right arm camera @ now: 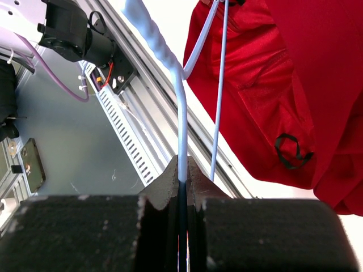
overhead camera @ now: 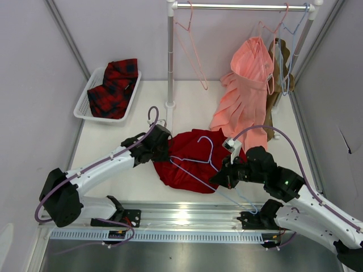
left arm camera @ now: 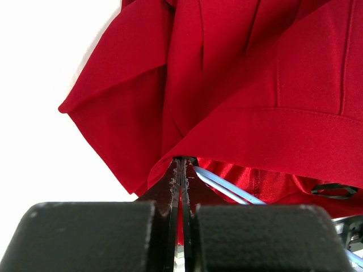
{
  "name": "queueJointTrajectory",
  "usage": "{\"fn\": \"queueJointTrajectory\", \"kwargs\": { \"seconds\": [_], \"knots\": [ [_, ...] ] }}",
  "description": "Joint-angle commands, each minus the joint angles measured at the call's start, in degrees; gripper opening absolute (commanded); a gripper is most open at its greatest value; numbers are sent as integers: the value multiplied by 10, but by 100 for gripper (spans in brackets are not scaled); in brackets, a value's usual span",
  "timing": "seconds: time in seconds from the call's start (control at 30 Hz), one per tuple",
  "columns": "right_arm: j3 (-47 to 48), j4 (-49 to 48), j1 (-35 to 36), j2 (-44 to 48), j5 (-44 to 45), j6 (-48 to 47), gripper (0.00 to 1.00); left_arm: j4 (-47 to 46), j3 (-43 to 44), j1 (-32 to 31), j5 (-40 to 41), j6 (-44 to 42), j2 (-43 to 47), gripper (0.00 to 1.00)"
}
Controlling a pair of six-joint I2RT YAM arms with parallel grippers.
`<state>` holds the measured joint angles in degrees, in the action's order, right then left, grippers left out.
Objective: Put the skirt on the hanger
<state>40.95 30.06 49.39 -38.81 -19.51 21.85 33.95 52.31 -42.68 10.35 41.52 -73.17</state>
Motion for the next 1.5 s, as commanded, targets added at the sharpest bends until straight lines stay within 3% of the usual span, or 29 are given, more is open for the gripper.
{"fn": "queueJointTrajectory", "kwargs": {
  "seconds": [0.0,1.47],
  "knots": [
    [17,-36,3,-5,-2,-12,0,-8,21,3,5,-28,2,0],
    [-47,-113,2,-7,-58,18,0,-13,29,2,15,-86,5,0]
  ]
}}
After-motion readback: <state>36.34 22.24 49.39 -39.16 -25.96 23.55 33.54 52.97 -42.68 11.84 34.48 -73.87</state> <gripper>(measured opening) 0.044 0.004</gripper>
